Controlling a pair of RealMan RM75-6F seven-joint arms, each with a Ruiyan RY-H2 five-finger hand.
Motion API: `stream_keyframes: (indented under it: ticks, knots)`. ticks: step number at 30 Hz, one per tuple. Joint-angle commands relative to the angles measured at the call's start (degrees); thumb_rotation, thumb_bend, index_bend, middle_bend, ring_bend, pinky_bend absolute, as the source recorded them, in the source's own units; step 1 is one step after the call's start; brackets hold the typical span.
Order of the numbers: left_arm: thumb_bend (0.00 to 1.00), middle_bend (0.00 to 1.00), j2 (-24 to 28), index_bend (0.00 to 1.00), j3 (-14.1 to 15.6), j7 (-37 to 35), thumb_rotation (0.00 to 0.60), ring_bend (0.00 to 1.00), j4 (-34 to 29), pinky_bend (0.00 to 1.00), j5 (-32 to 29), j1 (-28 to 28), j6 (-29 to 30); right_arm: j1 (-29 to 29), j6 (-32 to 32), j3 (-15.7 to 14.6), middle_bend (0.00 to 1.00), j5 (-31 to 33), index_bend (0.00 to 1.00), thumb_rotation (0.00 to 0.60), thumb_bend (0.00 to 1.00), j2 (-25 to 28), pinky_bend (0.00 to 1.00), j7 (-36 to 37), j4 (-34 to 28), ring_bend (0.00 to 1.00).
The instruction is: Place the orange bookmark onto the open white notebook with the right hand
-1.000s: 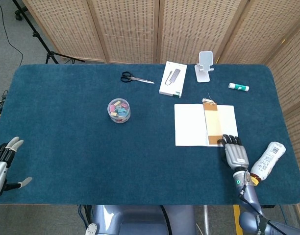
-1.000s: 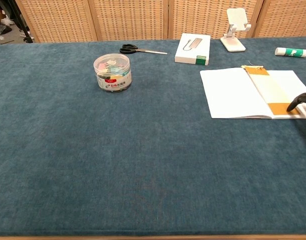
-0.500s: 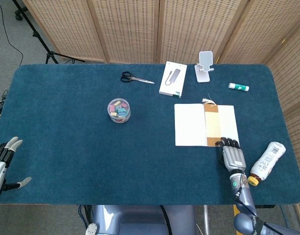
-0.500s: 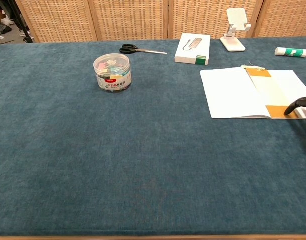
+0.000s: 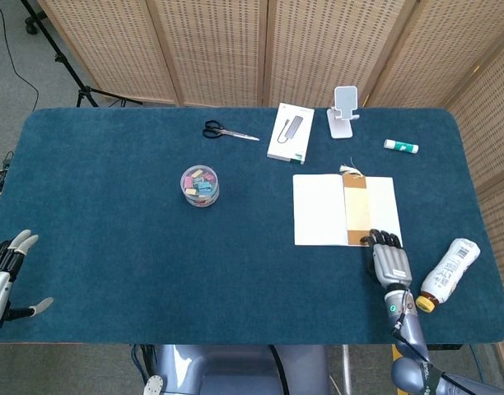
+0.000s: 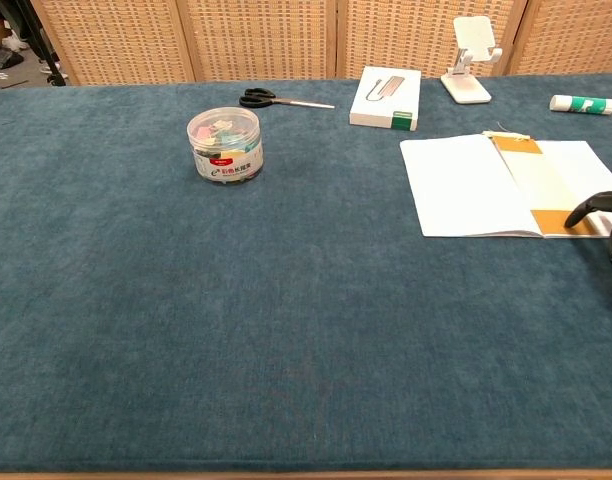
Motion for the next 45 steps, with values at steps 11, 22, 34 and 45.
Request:
stream_keyframes:
  ticks: [11, 22, 34, 45]
  knots:
    - [0.0, 0.0, 0.15, 0.0, 0.0, -0.57, 0.6, 0.0, 0.19, 0.0, 0.03, 0.05, 0.12, 0.44, 0.45, 0.23, 0.1, 0.43, 0.23, 0.6, 1.0, -0.57, 0.0, -0.86, 0.1, 0.0]
    - [0.0, 0.0, 0.03, 0.0, 0.07, -0.06, 0.6, 0.0, -0.02, 0.0, 0.06, 0.04, 0.03, 0.42, 0.44, 0.11, 0.1, 0.46, 0.23, 0.6, 1.0, -0.74, 0.0, -0.58, 0.07, 0.0]
    - [0.0, 0.0, 0.11, 0.0, 0.05, -0.37, 0.6, 0.0, 0.08, 0.0, 0.07, 0.06, 0.09, 0.26, 0.47, -0.43, 0.1, 0.82, 0.23, 0.6, 1.0, -0.86, 0.0, -1.07, -0.15, 0.0]
    - [0.0, 0.0, 0.05, 0.0, 0.14, -0.21, 0.6, 0.0, 0.05, 0.0, 0.19, 0.06, 0.08, 0.26, 0.57, -0.35, 0.1, 0.63, 0.23, 0.6, 1.0, -0.98, 0.0, -0.66, -0.35, 0.0]
